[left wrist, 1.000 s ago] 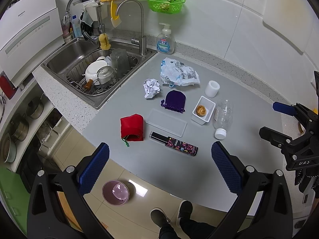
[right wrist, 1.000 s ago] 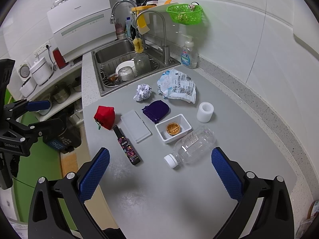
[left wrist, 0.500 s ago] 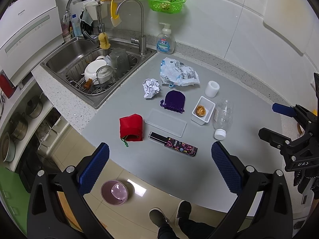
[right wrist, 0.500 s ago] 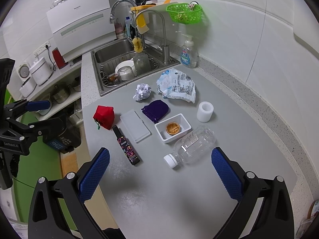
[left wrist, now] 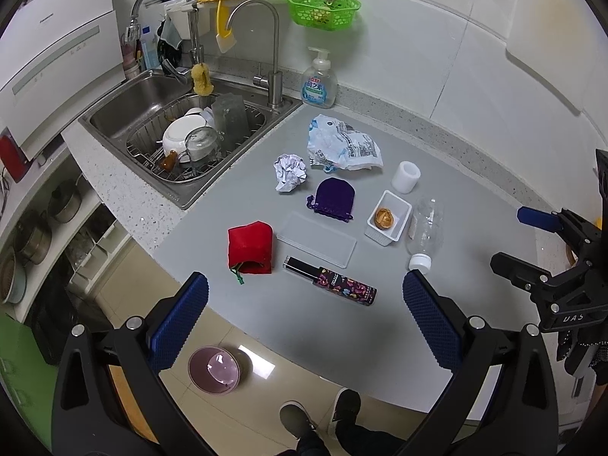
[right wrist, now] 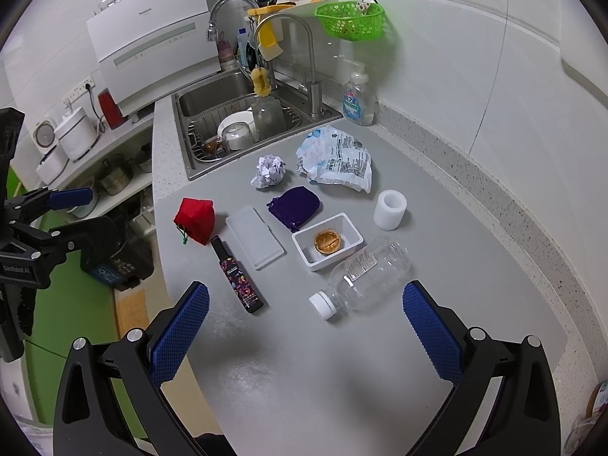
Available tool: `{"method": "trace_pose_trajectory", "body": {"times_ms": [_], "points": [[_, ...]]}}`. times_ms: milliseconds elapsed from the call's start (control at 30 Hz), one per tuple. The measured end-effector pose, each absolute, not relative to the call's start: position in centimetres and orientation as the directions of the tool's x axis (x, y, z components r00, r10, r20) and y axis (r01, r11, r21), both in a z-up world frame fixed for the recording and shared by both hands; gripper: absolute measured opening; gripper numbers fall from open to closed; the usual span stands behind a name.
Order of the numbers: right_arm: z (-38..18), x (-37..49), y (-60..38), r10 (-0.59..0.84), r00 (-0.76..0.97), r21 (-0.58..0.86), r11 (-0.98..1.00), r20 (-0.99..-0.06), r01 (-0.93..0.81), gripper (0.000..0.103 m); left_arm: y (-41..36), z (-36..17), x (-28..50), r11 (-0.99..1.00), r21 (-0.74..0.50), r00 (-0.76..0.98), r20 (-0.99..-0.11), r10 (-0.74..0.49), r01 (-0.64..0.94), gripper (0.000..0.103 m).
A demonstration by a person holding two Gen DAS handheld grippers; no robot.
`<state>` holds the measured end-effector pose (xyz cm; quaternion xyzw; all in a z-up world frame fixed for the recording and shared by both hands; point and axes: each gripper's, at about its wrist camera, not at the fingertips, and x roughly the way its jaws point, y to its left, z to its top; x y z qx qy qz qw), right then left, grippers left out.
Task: Collect trash
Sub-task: 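Grasp the clear plastic bottle with the right gripper while the left gripper approaches the red pouch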
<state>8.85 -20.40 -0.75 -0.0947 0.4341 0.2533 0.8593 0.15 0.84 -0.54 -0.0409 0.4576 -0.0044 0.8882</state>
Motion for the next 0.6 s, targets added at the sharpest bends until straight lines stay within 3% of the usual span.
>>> {"method": "trace_pose_trajectory", "body": {"times_ms": [600], "points": [[-7.3,15.7,-20.8,0.193,0.471,-0.053,0.887,-0.861,-0.459,0.098,2.2,-2.9,2.1,0.994,-0.098,0.602,-0.798,-0.046,-0.054,0.1]]}}
